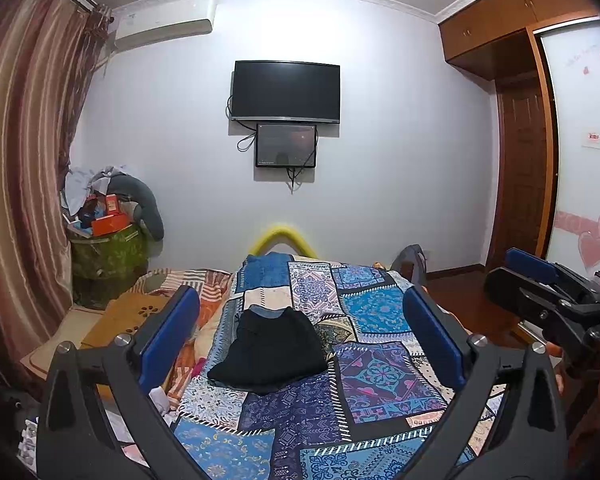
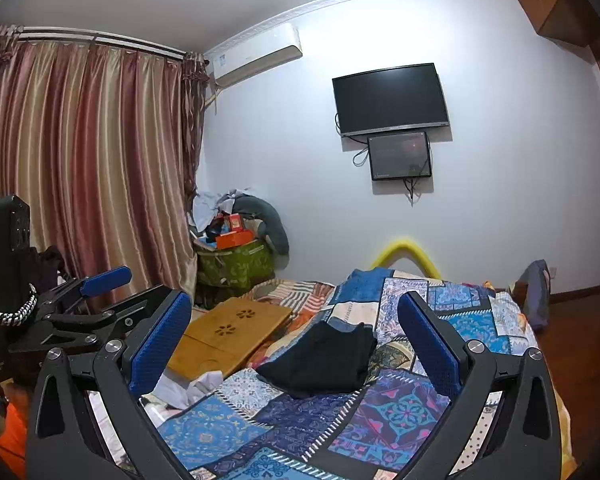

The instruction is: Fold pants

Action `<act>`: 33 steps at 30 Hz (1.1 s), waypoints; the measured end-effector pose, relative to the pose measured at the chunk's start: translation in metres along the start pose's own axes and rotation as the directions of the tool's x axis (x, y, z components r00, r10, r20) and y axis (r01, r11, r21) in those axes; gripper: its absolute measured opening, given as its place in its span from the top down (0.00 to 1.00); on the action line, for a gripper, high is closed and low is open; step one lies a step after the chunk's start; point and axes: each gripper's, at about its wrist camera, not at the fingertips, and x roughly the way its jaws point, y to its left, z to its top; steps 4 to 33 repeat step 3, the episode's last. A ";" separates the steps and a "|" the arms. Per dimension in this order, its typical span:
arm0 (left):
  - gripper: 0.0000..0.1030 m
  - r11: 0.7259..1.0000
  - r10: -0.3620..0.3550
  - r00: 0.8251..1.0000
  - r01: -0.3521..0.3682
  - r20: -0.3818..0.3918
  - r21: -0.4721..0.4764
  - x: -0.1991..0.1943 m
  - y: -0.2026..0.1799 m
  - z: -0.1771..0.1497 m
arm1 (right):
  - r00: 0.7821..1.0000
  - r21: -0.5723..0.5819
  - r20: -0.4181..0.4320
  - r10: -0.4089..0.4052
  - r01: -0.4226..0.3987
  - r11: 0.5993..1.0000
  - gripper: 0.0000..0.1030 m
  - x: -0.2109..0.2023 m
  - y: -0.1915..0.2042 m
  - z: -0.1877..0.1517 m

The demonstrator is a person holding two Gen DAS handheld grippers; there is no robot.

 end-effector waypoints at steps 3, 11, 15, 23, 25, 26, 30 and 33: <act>0.00 1.000 -0.004 1.000 0.004 -0.001 0.001 0.000 0.001 0.000 | 1.000 0.001 -0.003 0.001 -0.001 1.000 0.00 0.001 0.000 0.000; 0.00 1.000 -0.004 1.000 0.004 -0.001 0.001 0.000 0.001 0.000 | 1.000 0.001 -0.003 0.001 -0.001 1.000 0.00 0.001 0.000 0.000; 0.00 1.000 -0.004 1.000 0.004 -0.001 0.001 0.000 0.001 0.000 | 1.000 0.001 -0.003 0.001 -0.001 1.000 0.00 0.001 0.000 0.000; 0.00 1.000 -0.004 1.000 0.004 -0.001 0.001 0.000 0.001 0.000 | 1.000 0.001 -0.003 0.001 -0.001 1.000 0.00 0.001 0.000 0.000; 0.00 1.000 -0.004 1.000 0.004 -0.001 0.001 0.000 0.001 0.000 | 1.000 0.001 -0.003 0.001 -0.001 1.000 0.00 0.001 0.000 0.000; 0.00 1.000 -0.004 1.000 0.004 -0.001 0.001 0.000 0.001 0.000 | 1.000 0.001 -0.003 0.001 -0.001 1.000 0.00 0.001 0.000 0.000; 0.00 1.000 -0.004 1.000 0.004 -0.001 0.001 0.000 0.001 0.000 | 1.000 0.001 -0.003 0.001 -0.001 1.000 0.00 0.001 0.000 0.000; 0.00 1.000 -0.004 1.000 0.004 -0.001 0.001 0.000 0.001 0.000 | 1.000 0.001 -0.003 0.001 -0.001 1.000 0.00 0.001 0.000 0.000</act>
